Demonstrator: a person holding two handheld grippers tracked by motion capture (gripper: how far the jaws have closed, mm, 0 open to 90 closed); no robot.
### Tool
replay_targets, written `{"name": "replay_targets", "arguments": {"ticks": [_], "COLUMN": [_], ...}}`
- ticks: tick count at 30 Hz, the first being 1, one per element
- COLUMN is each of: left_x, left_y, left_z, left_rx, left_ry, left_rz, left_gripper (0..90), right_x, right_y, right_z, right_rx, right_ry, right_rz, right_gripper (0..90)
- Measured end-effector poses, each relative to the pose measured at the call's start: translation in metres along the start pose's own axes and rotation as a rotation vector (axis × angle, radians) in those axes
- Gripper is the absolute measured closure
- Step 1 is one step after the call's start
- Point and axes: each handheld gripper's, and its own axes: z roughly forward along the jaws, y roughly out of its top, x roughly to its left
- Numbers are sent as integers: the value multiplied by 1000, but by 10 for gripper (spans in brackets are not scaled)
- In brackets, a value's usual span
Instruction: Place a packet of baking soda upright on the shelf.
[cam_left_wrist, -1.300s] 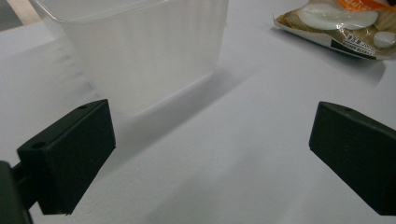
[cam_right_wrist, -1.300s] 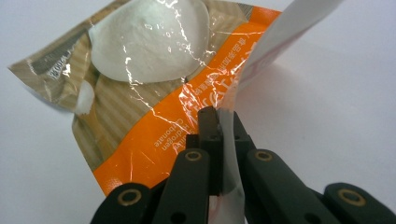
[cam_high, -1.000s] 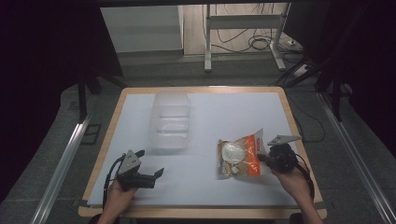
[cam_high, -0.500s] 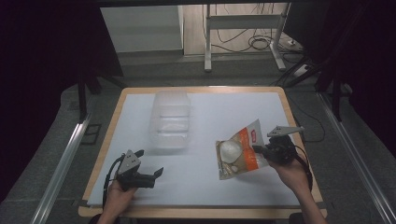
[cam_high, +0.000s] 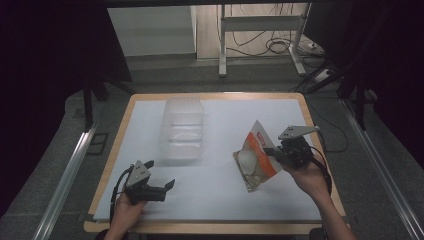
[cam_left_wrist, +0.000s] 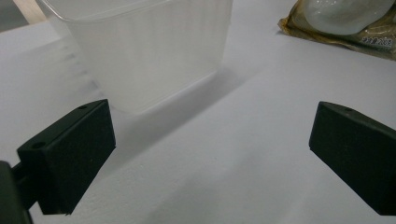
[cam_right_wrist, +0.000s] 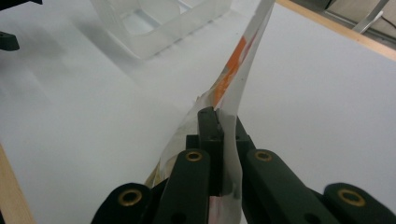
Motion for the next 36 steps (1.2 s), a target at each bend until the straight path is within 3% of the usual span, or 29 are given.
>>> {"name": "replay_targets", "arguments": {"ticks": [8, 19, 27, 36], "left_x": [0, 0, 0, 0], "left_y": [0, 0, 0, 0], "left_z": [0, 0, 0, 0], "left_rx": [2, 6, 5, 7], "left_ry": [-2, -2, -2, -3], "left_rz": [-4, -3, -3, -1], "left_gripper": [5, 5, 6, 6], "right_x": [0, -8, -12, -5], "right_y": [11, 42, 64, 97], "right_z": [0, 1, 7, 23], "right_rx": [-8, -6, -4, -17], "right_ry": [-17, -46, -18, 16], "right_rz": [-25, -71, -96, -139], "right_gripper": [893, 893, 893, 893]}}
